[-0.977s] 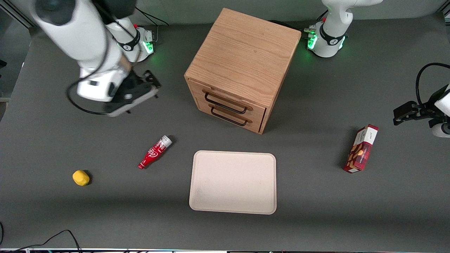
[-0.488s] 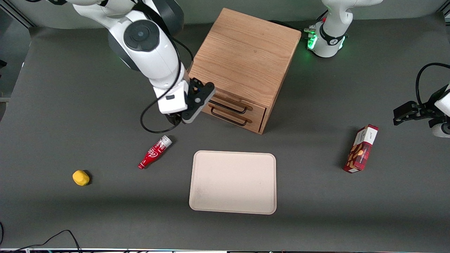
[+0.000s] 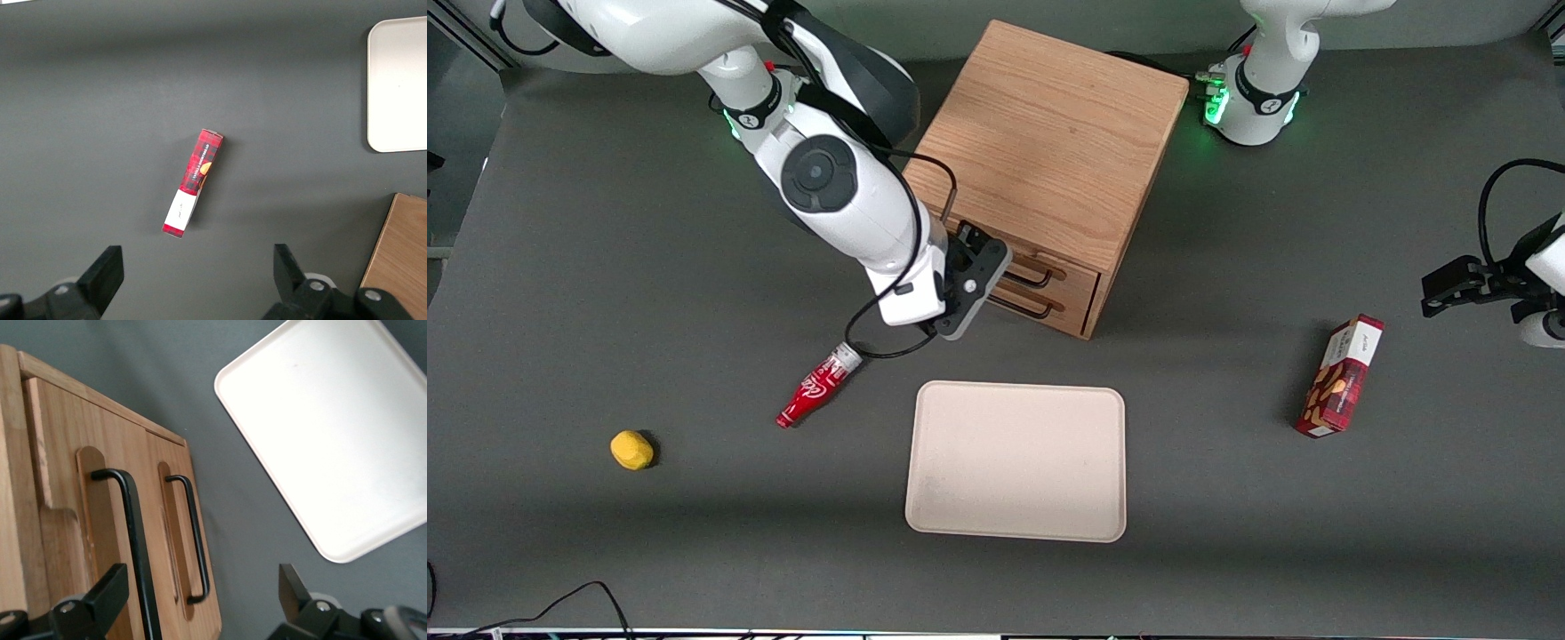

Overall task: Open upper drawer
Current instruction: 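Hook the right gripper onto the upper drawer's black handle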

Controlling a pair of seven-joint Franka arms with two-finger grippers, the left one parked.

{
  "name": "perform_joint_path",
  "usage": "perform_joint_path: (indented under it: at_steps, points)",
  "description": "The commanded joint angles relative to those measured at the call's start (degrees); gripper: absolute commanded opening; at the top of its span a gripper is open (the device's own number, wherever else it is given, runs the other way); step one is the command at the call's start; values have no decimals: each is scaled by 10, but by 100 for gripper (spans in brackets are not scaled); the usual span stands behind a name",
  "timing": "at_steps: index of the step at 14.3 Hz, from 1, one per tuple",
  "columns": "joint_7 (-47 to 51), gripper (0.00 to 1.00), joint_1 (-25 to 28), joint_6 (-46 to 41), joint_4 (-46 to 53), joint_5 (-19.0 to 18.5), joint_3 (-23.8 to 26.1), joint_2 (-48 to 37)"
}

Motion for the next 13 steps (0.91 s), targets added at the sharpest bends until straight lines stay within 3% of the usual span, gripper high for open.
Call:
perform_joint_path:
  at_steps: [1,8,13]
  points:
    - [14,100,4,32,-17,7,8,16]
    - [3,100,-3,87,-54,-15,2,28]
    - [-22,100,-10,87,-30,-113,-16,38]
